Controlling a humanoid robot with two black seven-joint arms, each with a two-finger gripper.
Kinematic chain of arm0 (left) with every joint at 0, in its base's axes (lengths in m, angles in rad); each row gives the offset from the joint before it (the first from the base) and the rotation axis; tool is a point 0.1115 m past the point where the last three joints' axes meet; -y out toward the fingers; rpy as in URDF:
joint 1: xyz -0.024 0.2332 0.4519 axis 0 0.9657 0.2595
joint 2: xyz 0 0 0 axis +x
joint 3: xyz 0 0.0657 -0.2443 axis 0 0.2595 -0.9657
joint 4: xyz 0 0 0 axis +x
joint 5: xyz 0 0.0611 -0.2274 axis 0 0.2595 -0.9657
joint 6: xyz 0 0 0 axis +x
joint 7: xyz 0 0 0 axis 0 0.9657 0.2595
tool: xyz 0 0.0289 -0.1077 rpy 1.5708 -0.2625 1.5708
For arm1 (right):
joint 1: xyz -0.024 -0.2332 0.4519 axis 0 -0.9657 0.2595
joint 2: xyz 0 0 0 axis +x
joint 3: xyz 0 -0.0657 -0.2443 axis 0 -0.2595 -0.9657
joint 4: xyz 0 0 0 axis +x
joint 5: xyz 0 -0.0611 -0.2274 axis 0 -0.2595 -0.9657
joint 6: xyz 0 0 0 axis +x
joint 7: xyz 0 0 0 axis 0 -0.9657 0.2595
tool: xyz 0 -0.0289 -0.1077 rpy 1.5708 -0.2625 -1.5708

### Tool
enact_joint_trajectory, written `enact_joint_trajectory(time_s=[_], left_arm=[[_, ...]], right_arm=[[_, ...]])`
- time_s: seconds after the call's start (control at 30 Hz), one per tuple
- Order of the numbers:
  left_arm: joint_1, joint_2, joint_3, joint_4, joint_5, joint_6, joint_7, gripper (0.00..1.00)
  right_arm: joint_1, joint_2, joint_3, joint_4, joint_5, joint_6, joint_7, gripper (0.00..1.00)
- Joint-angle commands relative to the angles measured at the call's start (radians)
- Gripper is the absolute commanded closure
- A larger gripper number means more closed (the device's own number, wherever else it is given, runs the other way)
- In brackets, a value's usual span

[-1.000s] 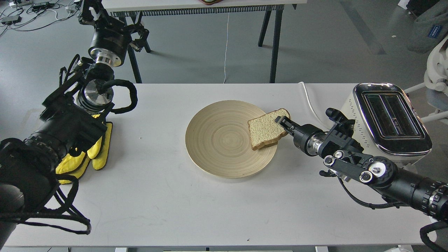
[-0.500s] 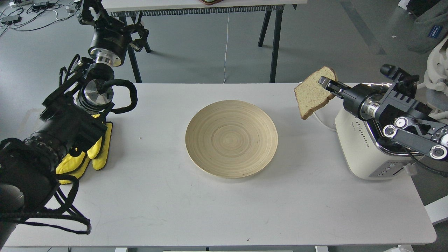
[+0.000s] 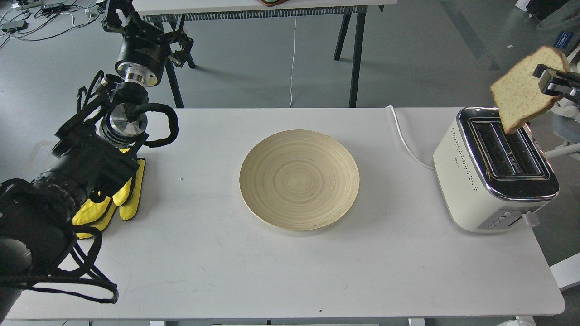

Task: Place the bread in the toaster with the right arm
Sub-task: 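Lower the bread slice into the toaster slot with the right gripper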

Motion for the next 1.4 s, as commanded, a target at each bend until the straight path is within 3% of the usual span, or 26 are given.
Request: enact_joint_trajectory(time_s=[0.0,0.8,0.97,1.03,1.13,1.17,1.23,1.37], left_arm=[[0.000,0.000,0.005,0.000,0.000,0.000,0.000,0.00],[0.000,-0.001,0.004,0.000,0.000,-0.003,0.000,0.00],[0.000,-0.001,0.002,-0.002,0.000,-0.003,0.000,0.00],[0.000,-0.001,0.001,-0.002,0.000,-0.002,0.000,0.00],[0.000,-0.001,0.001,-0.002,0.000,-0.002,0.000,0.00],[0.000,-0.001,-0.001,-0.002,0.000,-0.002,0.000,0.00],[0.000,-0.001,0.001,-0.002,0.000,-0.002,0.000,0.00],[0.000,-0.001,0.001,-0.002,0.000,-0.002,0.000,0.00]], right_arm=[[-0.046,-0.057,-0.002,0.055,-0.002,0.010,0.000,0.88],[-0.117,0.049,-0.002,0.036,0.005,0.002,-0.009,0.89],[-0.137,0.084,-0.002,0.004,0.003,0.002,-0.009,0.85],[-0.145,0.097,-0.002,-0.014,0.003,0.002,-0.009,0.79],[-0.157,0.110,-0.002,-0.019,0.003,0.002,-0.008,0.62],[-0.159,0.112,-0.002,-0.019,0.003,0.002,-0.006,0.47],[-0.159,0.118,0.000,-0.019,0.006,0.000,-0.002,0.00],[-0.156,0.118,0.032,-0.017,0.015,-0.003,0.004,0.01]])
